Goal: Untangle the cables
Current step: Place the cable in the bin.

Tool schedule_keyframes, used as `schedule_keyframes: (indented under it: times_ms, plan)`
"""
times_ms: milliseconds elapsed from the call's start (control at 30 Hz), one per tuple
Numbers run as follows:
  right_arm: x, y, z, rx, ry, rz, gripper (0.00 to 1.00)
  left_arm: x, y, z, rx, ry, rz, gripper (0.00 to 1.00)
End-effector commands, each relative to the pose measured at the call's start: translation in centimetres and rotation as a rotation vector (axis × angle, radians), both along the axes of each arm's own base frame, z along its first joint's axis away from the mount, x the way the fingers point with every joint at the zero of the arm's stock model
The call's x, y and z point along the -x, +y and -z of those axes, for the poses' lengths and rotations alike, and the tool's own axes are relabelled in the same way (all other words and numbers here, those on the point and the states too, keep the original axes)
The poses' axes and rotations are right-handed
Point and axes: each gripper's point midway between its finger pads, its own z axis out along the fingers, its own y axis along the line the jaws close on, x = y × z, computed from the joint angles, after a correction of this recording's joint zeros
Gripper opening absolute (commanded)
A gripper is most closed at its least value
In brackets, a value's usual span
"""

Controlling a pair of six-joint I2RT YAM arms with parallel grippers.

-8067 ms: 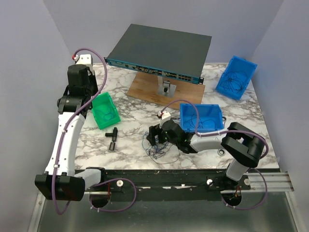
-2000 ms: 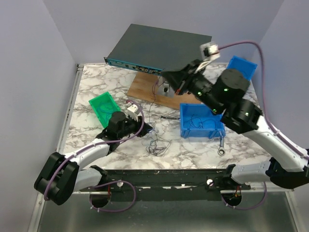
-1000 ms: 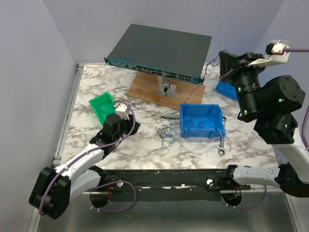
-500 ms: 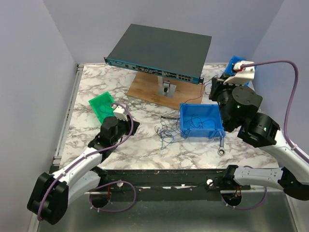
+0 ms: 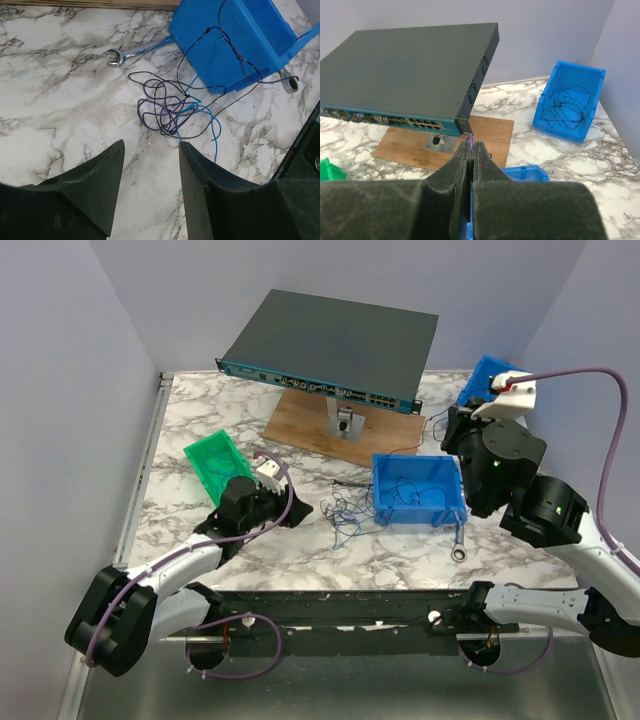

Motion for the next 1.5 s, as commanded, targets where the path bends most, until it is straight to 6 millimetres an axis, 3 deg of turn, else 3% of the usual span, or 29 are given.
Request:
schedule_keyframes:
  times_ms: [0,100,233,500,667,1000,1033,1100,1133,1167,1267,1367,1467]
  plan:
    - [0.8,-2.5,-1.3,-0.02,-0.018,0.082,0.01,0.0,-1.6,-2.1,0.029,-0.064,0.075,0.5]
    - [0.8,-3.3,0.0,-0.002,0.003,0.142,0.01,0.0,-1.5,-2.3,0.028,-0.074,0.075,0.5]
    - [0.8,-2.8,3.2,0.03,0.061,0.142,0.01,0.2,-1.4,-2.6,0.031,-0.095,0.071,0.5]
    - [0.9,-0.2,14.1,0.105,0.299,0.097,0.01,0.4,-1.7,-2.5,0.018,-0.103,0.079,0.5]
    - [-0.9,0.7,19.0,0.081,0.468,0.03,0.01,0.6,-1.8,-2.5,0.016,-0.102,0.086,0.5]
    - [-4.7,-0.6,21.6,-0.016,0.542,0.019,0.03,1.0,-2.2,-2.3,0.007,-0.1,0.102,0.5]
    - [-4.8,-0.5,21.7,-0.017,0.548,0.016,0.1,1.0,-2.2,-2.3,0.006,-0.098,0.104,0.5]
    - [-4.6,-0.2,21.6,-0.025,0.551,-0.003,0.63,1.0,-2.4,-2.2,0.006,-0.09,0.113,0.51]
    - [-4.6,-0.1,21.5,-0.027,0.546,-0.013,0.75,1.0,-2.6,-2.1,0.007,-0.083,0.122,0.51]
    - [-4.5,0.1,21.2,-0.023,0.538,-0.036,0.78,1.0,-2.8,-2.1,0.007,-0.077,0.129,0.51]
    - [-4.3,1.8,20.8,0.01,0.553,-0.168,0.76,0.9,-3.3,-2.0,0.012,-0.059,0.14,0.52]
    - [-4.1,3.9,21.8,0.028,0.634,-0.27,0.66,0.6,-3.9,-1.9,0.023,-0.052,0.148,0.52]
    - [-4.1,5.5,22.1,-0.014,0.637,-0.336,0.63,-0.2,-4.5,-1.3,0.016,-0.016,0.15,0.52]
